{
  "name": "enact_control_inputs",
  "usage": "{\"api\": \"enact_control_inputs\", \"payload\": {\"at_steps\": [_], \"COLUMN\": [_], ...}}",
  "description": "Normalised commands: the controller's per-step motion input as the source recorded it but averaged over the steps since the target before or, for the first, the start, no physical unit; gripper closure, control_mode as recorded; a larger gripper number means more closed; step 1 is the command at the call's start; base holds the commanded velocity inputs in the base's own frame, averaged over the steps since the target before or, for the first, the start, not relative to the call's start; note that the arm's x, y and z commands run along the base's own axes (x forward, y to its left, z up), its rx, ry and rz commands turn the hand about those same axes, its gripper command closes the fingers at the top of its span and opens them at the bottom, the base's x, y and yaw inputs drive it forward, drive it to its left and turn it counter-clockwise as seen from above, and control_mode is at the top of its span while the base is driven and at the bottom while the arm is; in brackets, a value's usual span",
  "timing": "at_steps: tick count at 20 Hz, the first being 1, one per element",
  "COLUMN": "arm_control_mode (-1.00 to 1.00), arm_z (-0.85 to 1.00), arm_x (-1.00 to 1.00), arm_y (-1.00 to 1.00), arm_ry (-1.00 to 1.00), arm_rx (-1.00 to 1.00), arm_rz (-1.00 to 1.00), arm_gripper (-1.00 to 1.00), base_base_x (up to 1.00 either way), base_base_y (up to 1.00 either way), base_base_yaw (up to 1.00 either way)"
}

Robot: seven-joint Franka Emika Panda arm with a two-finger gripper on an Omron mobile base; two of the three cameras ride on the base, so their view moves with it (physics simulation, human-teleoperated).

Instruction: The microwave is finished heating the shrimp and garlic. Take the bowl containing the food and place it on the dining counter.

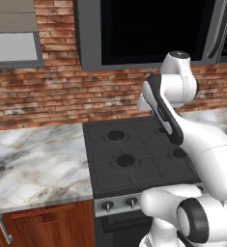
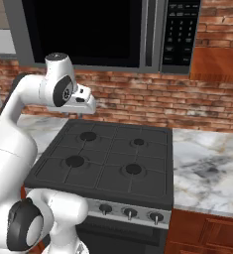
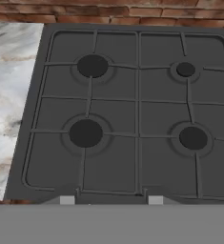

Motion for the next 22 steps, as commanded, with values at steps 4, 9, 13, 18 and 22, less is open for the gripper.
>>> {"api": "enact_control_inputs", "payload": {"at_steps": [4, 9, 13, 18, 22], "arm_control_mode": [-1.00, -1.00, -1.00, -1.00, 1.00], "arm_z": [0.00, 0.00, 0.00, 0.00, 0.00], "arm_x": [-0.45, -0.75, -0.79, -0.16, 0.00], "arm_y": [0.00, 0.00, 0.00, 0.00, -0.01], "arm_ry": [-0.01, -0.12, -0.21, -0.05, 0.00], "arm_rx": [0.00, 0.00, 0.00, 0.00, 0.00], "arm_rz": [0.00, 0.02, 0.02, 0.00, 0.00], "arm_gripper": [-1.00, -1.00, -1.00, -1.00, -1.00], "base_base_x": [0.00, 0.00, 0.00, 0.00, -0.02], "base_base_y": [0.00, 0.00, 0.00, 0.00, -0.15], "base_base_yaw": [0.00, 0.00, 0.00, 0.00, 0.00]}}
